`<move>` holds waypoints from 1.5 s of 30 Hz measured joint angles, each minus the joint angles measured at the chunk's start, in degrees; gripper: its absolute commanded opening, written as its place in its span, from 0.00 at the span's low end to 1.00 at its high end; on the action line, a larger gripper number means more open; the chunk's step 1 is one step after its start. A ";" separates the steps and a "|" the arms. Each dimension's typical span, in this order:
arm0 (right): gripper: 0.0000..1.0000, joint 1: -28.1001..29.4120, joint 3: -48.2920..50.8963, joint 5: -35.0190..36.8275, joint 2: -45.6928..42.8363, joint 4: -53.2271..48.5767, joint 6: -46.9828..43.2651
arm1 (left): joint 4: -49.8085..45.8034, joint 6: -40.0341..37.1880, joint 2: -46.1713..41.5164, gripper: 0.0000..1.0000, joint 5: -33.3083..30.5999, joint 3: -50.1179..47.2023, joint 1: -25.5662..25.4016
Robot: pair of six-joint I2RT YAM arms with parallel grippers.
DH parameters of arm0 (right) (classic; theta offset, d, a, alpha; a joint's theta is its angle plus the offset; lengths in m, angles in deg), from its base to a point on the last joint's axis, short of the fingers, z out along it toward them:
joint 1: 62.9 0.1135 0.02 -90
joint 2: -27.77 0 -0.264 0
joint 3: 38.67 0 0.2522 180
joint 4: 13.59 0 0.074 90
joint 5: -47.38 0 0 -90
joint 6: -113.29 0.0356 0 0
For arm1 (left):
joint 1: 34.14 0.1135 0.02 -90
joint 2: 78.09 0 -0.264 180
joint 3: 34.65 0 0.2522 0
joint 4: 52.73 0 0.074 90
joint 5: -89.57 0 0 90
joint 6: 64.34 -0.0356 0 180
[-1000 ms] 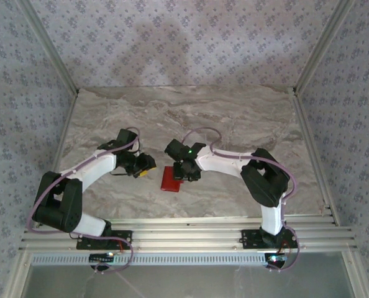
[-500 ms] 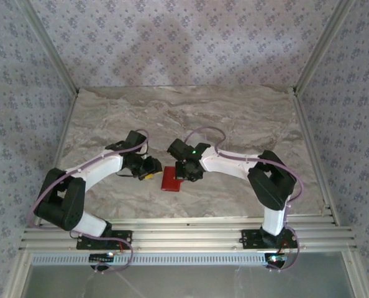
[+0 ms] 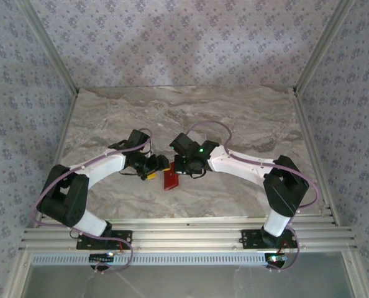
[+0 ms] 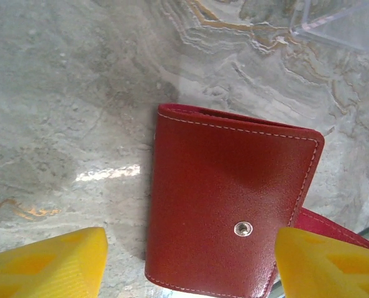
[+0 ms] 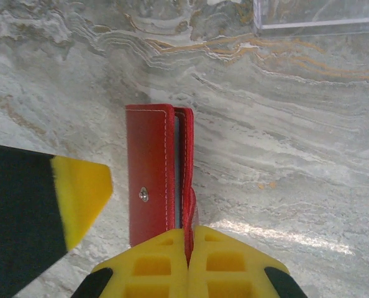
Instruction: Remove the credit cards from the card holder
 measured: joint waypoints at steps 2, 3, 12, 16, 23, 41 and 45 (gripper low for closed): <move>0.00 0.04 0.00 0.00 -0.37 0.17 0.00 | 0.00 0.11 0.00 0.77 0.00 0.00 0.00; 0.00 0.04 0.00 -0.04 -0.48 0.24 0.00 | -0.02 0.07 0.00 0.77 -0.02 0.00 0.00; 0.00 0.52 -0.22 -0.48 -0.59 1.27 -0.15 | -0.04 0.04 0.00 0.84 -0.02 0.00 0.00; 0.00 0.92 -0.74 -0.79 -0.87 1.49 -0.17 | -0.02 0.04 -0.02 0.85 0.00 0.00 -0.02; 0.00 1.07 -2.08 -1.05 -1.01 2.34 -0.63 | -0.02 0.04 -0.02 0.86 0.00 0.00 0.00; 0.00 1.16 -2.12 -1.51 -1.01 2.51 -1.05 | -4.15 -0.22 -3.78 0.82 -7.08 -0.02 1.16; 0.00 1.22 -2.60 -1.92 -1.01 2.64 -1.14 | -5.25 -0.20 -4.39 0.81 -8.70 -0.26 1.51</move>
